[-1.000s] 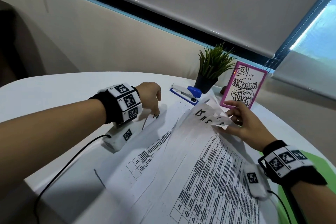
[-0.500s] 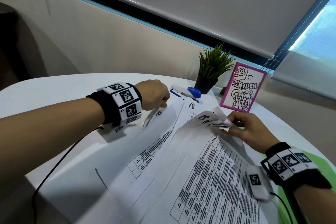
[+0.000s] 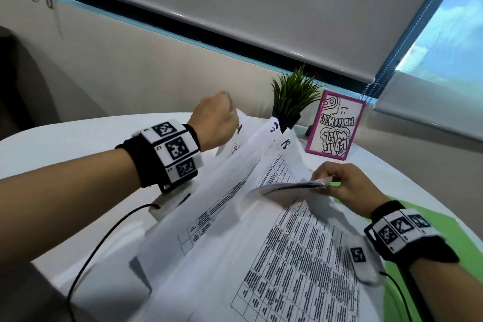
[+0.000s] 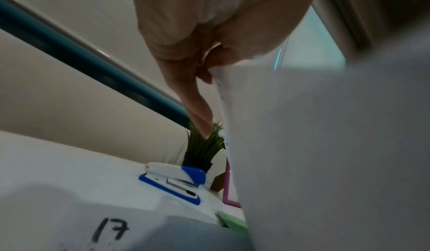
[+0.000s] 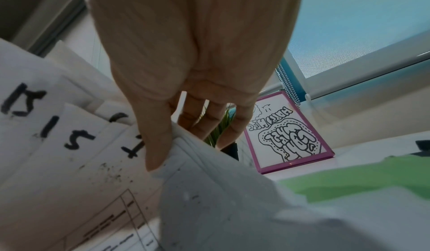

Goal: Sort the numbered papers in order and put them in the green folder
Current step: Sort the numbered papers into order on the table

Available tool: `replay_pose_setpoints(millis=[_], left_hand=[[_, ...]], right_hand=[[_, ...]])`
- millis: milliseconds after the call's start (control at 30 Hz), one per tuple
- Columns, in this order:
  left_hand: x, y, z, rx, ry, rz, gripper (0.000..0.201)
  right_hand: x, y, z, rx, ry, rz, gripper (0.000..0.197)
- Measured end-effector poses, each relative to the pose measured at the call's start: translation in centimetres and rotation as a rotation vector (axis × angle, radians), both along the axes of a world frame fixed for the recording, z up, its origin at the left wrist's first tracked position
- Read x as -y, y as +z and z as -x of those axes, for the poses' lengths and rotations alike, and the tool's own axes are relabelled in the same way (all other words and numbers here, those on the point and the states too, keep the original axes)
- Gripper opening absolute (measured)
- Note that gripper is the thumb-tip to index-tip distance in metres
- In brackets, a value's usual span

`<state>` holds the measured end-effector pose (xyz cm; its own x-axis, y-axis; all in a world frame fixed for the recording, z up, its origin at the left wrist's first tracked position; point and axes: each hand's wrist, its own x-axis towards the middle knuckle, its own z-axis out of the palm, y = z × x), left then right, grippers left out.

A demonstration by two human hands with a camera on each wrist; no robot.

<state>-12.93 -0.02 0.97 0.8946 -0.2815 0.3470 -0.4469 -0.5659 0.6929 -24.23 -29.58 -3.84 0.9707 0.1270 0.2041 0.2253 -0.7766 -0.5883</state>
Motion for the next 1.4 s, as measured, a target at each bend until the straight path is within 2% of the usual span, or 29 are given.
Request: replay_pose_setpoints(millis=[67,133,233,333,433,500,567,633,800,900,967,1033,1067,1133,1200,1233,1267,1333,1400], left_hand=[[-0.6,-0.5,-0.1,-0.211,-0.064,-0.073,0.042],[-1.4,-1.6,-0.4,-0.352,-0.145,-0.308,0.052],[-2.5,-3.4,-0.7,-0.442,-0.204,-0.54,0.029],[-3.0,-4.4,-0.5,-0.516,-0.211,-0.495,0.018],[-3.1,-4.4,-0.1,-0.578,-0.279,-0.427,0.017],[-3.0,-4.5,0.1,-0.597,-0.291,-0.371,0.019],[-2.9,-4.7,0.3,-0.591,-0.285,-0.311,0.017],[-2.9,-4.9,0.4,-0.525,-0.258,-0.332,0.015],[-3.5,-4.2,-0.1,-0.463,-0.209,-0.231,0.041],[-3.6,-2.3,-0.6,-0.171,-0.032,-0.25,0.048],[-3.8,-0.8,-0.8,-0.006,0.063,-0.148,0.045],[-3.9,0.0,-1.2,0.065,0.114,0.001,0.037],[-4.0,0.1,-1.3,0.035,0.105,0.038,0.029],[-4.3,-0.5,-1.3,-0.197,0.017,-0.09,0.021],[-4.8,-2.1,-1.3,-0.521,-0.097,-0.325,0.028],[-5.1,-2.9,-1.3,-0.598,-0.135,-0.434,0.03],[-5.3,-3.5,-1.5,-0.591,-0.14,-0.523,0.031],[-5.3,-3.5,-1.4,-0.446,-0.066,-0.617,0.028],[-5.3,-2.5,-1.4,-0.268,0.045,-0.589,0.021]], right_hand=[[0.1,-0.1,-0.1,-0.014,0.007,0.006,0.012],[0.2,-0.3,-0.3,-0.023,0.012,0.019,0.013],[0.2,-0.6,-0.9,-0.021,0.012,0.069,0.012],[0.1,-0.7,-1.4,-0.034,0.0,0.137,0.012],[-0.3,-0.7,-1.9,-0.018,-0.022,0.177,0.033],[-0.6,-0.6,-2.2,-0.029,-0.038,0.187,0.038],[-0.7,-0.5,-2.4,-0.053,-0.049,0.204,0.038],[-0.6,-0.5,-2.6,-0.08,-0.06,0.23,0.036],[-0.6,-0.5,-2.6,-0.107,-0.085,0.289,0.029],[-0.9,-0.4,-2.6,-0.119,-0.108,0.281,0.026],[-0.9,-0.5,-2.7,-0.12,-0.112,0.284,0.023],[-0.9,-0.7,-2.8,-0.119,-0.129,0.308,0.02],[-0.9,-0.8,-2.9,-0.119,-0.152,0.319,0.022],[-0.9,-0.9,-2.9,-0.123,-0.195,0.292,0.034],[-1.0,-0.9,-2.9,-0.12,-0.209,0.222,0.052],[-1.0,-0.9,-2.7,-0.12,-0.21,0.187,0.058],[-1.0,-0.9,-2.5,-0.12,-0.208,0.164,0.06],[-0.8,-1.0,-2.3,-0.121,-0.194,0.139,0.056],[-0.4,-1.2,-2.1,-0.121,-0.183,0.132,0.046]])
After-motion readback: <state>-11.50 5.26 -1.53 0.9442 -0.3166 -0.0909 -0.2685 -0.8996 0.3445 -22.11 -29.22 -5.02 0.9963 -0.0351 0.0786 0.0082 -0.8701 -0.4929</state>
